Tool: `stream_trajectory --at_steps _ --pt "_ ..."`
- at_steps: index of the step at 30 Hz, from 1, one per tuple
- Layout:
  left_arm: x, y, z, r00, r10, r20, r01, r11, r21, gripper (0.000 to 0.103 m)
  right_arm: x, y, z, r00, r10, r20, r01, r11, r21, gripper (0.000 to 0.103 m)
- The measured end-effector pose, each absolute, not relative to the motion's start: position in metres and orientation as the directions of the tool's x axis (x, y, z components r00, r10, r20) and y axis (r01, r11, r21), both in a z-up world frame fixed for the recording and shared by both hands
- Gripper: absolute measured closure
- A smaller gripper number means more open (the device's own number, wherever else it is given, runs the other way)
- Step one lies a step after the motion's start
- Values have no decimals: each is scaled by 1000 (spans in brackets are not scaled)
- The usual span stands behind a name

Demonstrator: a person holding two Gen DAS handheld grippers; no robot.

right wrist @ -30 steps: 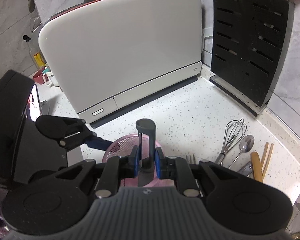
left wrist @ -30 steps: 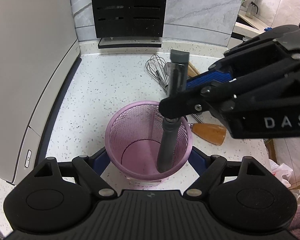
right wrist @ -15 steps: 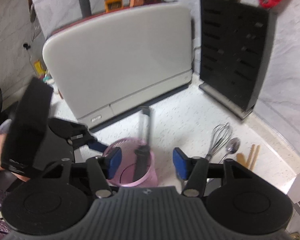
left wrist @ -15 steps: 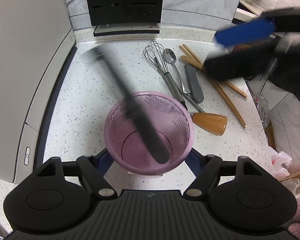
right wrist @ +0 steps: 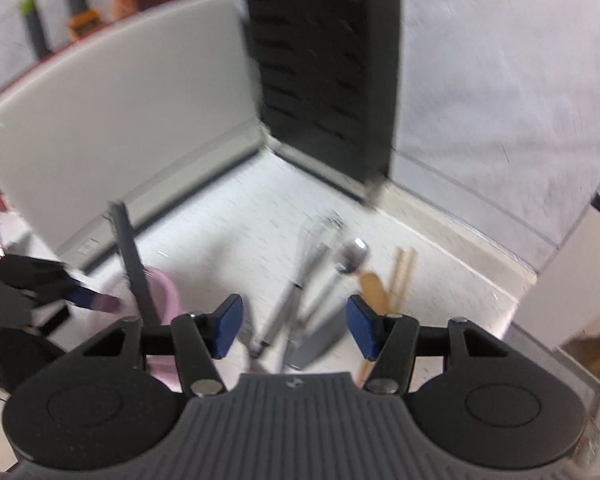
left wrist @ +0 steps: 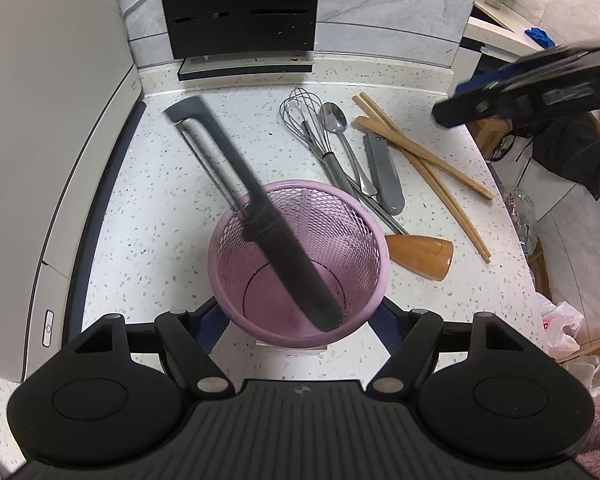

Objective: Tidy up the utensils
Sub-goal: 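Grasp the wooden spatula with the right tool and lift it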

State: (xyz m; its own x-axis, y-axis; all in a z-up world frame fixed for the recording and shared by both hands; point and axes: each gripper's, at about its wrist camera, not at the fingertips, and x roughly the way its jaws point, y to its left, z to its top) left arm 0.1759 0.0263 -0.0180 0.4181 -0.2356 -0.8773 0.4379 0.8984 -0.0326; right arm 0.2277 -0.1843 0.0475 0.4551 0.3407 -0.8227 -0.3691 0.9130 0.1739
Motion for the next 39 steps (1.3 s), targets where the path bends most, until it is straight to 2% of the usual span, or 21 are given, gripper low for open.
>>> stream_trajectory --at_steps 1,11,16,27,39 --pt "177 26 -18 416 -236 -878 439 898 -33 17 233 -185 40 440 323 -838 -363 918 163 58" --pt "179 26 -18 410 -234 -881 444 895 -31 17 267 -188 -12 390 175 -904 -407 913 1 59" --pt "178 26 -18 411 -234 -881 445 895 -31 17 277 -174 -33 368 99 -925 -472 877 -94 77" --pt "177 26 -18 412 -235 -880 448 894 -30 18 286 -162 -48 325 72 -943 -495 862 -104 78" --pt "177 26 -18 412 -235 -880 447 894 -30 18 283 -161 -42 371 42 -928 -503 849 -163 101"
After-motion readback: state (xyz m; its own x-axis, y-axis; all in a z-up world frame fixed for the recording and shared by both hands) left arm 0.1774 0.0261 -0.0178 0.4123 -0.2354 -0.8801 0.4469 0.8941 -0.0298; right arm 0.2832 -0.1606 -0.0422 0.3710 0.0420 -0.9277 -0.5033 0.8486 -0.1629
